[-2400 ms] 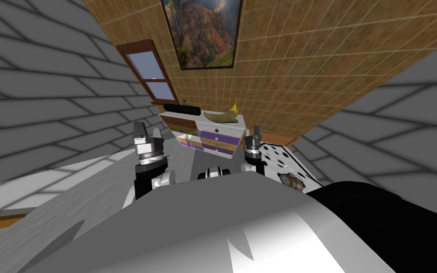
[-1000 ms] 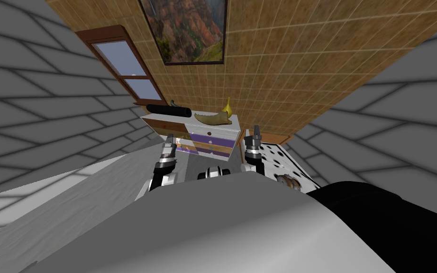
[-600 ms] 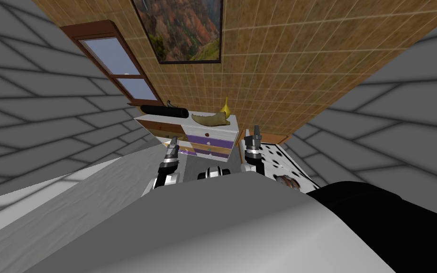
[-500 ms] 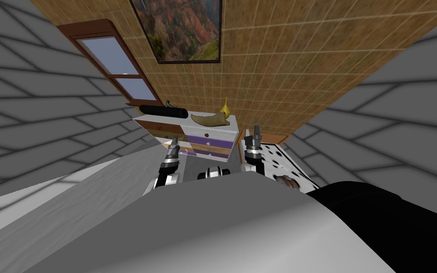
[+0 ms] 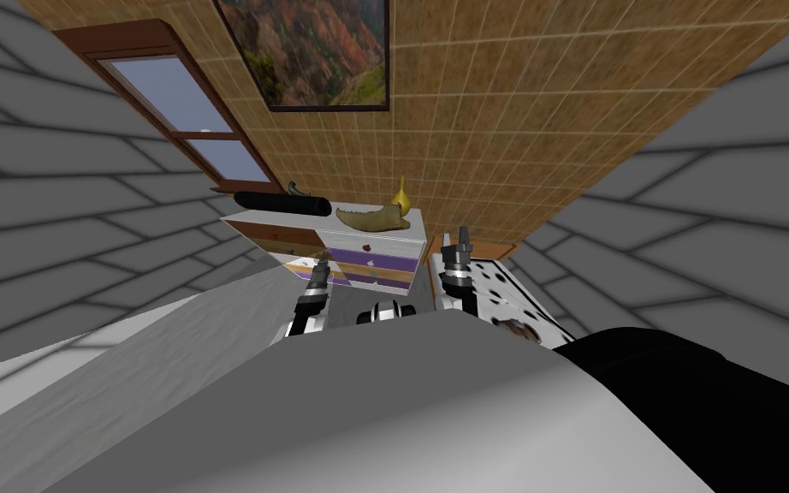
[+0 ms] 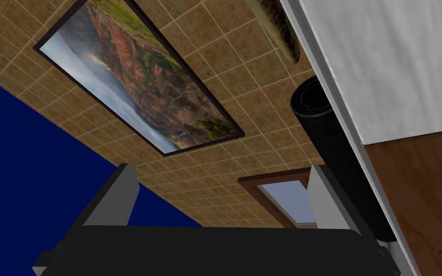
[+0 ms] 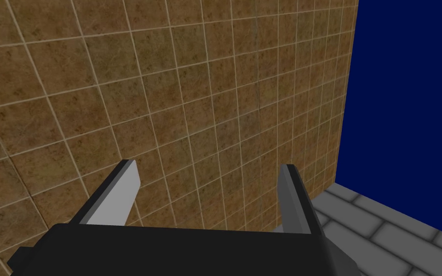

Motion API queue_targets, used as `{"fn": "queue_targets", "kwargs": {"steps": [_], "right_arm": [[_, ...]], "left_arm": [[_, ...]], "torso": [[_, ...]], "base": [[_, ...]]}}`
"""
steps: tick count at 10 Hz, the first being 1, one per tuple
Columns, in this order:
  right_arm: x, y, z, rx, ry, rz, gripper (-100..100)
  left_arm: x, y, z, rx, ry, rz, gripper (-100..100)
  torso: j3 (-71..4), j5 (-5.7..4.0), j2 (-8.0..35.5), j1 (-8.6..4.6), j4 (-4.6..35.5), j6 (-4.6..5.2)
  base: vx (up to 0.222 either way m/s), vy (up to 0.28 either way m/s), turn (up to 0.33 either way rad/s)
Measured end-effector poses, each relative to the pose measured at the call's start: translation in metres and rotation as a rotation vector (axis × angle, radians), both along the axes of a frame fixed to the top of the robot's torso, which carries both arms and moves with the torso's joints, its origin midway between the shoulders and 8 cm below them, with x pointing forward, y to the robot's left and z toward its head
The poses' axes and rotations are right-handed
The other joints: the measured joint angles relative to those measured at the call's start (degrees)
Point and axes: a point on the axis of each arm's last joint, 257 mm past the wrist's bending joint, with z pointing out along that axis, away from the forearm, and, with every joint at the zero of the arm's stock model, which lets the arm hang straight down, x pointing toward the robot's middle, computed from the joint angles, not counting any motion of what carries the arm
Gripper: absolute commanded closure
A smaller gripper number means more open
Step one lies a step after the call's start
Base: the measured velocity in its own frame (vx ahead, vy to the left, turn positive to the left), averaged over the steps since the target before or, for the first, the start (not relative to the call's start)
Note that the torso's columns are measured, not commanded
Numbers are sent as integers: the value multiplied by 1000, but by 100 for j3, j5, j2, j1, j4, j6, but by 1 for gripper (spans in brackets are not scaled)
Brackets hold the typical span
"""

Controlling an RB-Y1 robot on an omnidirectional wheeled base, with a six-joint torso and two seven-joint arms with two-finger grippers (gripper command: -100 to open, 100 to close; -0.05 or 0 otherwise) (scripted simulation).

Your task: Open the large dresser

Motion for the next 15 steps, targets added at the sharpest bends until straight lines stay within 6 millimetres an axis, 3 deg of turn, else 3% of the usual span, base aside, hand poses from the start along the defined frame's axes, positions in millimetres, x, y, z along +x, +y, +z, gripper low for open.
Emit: {"fn": "queue_targets", "kwargs": {"steps": [5, 10, 15], "right_arm": [[0, 0, 0, 0, 0, 0, 0], [0, 0, 0, 0, 0, 0, 0], [0, 0, 0, 0, 0, 0, 0]], "left_arm": [[9, -3, -47, 12, 92, 4, -100], [6, -13, -95, -2, 181, 11, -100], [7, -40, -130, -95, 238, 29, -100]], "torso": [[1, -3, 1, -12, 0, 0], [3, 0, 5, -2, 2, -1], [5, -1, 7, -3, 2, 0]], "base": [[73, -47, -66], [79, -48, -67], [50, -30, -38]]}}
